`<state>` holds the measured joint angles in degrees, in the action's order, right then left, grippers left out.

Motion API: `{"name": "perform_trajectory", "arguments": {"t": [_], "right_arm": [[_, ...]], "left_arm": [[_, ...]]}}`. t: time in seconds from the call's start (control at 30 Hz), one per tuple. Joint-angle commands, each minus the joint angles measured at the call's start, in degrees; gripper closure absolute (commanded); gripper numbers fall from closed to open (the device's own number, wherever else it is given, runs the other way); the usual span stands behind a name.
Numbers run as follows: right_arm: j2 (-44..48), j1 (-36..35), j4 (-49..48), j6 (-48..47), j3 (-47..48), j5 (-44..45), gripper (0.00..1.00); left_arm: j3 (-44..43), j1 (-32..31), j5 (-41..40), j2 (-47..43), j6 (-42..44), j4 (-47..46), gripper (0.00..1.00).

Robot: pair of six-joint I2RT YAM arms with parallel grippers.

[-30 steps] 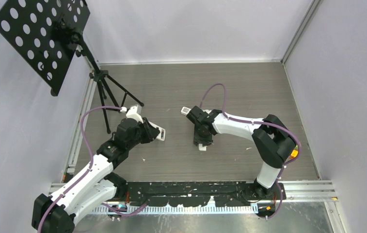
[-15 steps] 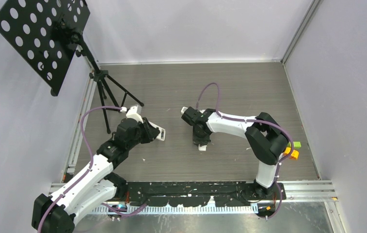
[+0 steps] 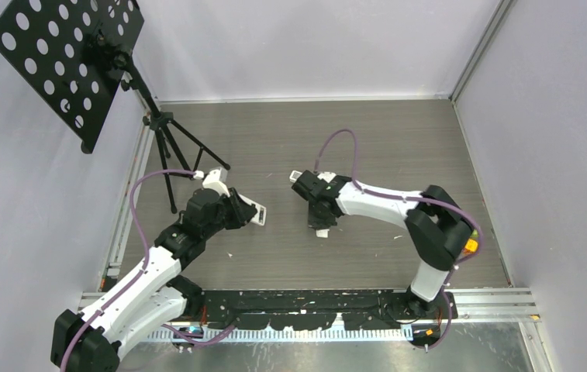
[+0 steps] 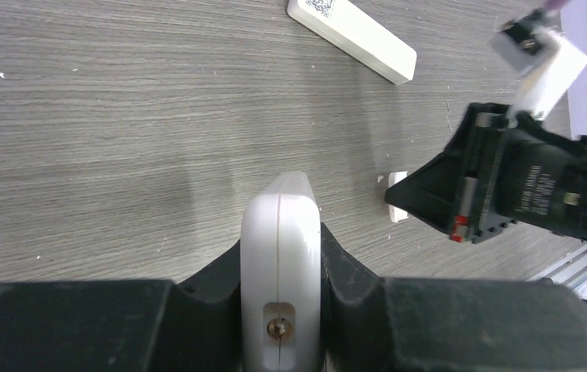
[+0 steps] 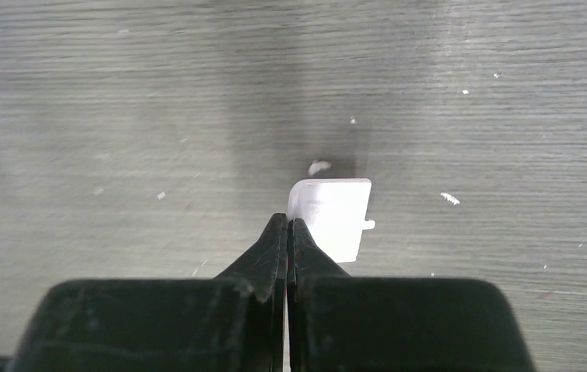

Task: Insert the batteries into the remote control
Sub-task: Pick up the battery cover at the center of the board, then load the battery cover into the remote control.

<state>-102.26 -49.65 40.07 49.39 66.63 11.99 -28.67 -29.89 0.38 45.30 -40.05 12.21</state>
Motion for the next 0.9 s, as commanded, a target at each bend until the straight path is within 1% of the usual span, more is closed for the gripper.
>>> {"name": "perform_trajectory", "arguments": {"t": [0.0,0.17,0.37,0.43,0.47,0.5,0.63,0.67,0.73,0.87], "right_arm": [[12.04,-0.19,-9.52,2.75,-2.96,-0.09,1.00],[23.57,-0.19,-21.00,7.34,-9.44,-1.45,1.00],[35.28,-0.19,-41.18,15.83,-19.10,-5.51,1.00],[37.03,-0.19,-46.94,17.63,-21.06,-7.12,1.00],[37.70,-0.25,-51.45,18.17,-22.17,-8.20,1.00],[37.89,-0.28,-54.90,18.87,-23.55,-9.15,1.00],[37.92,-0.36,-62.80,20.80,-25.53,-11.23,1.00],[37.97,-0.43,-65.20,21.49,-26.19,-12.92,1.00],[38.21,-0.46,-67.59,23.20,-27.30,-13.53,1.00],[39.68,-0.45,-67.53,24.32,-28.44,-13.28,1.00]], "left_arm": [[-2.00,-0.02,2.83,-0.15,-1.00,-5.72,1.00],[-2.25,0.03,7.16,2.16,-5.68,-9.63,1.00],[-2.30,0.00,14.98,6.41,-15.74,-19.56,1.00],[-2.63,0.01,17.01,7.97,-19.49,-21.71,1.00],[-2.66,0.01,18.00,8.82,-21.46,-22.87,1.00],[-2.56,0.01,19.34,9.63,-23.27,-25.52,1.00],[-2.00,0.01,23.43,12.96,-29.49,-31.98,1.00],[-1.82,0.01,23.91,13.43,-30.57,-33.03,1.00],[-1.27,0.01,24.65,14.18,-32.23,-35.30,1.00],[-1.63,0.15,26.29,14.77,-33.88,-36.92,1.00]]}}
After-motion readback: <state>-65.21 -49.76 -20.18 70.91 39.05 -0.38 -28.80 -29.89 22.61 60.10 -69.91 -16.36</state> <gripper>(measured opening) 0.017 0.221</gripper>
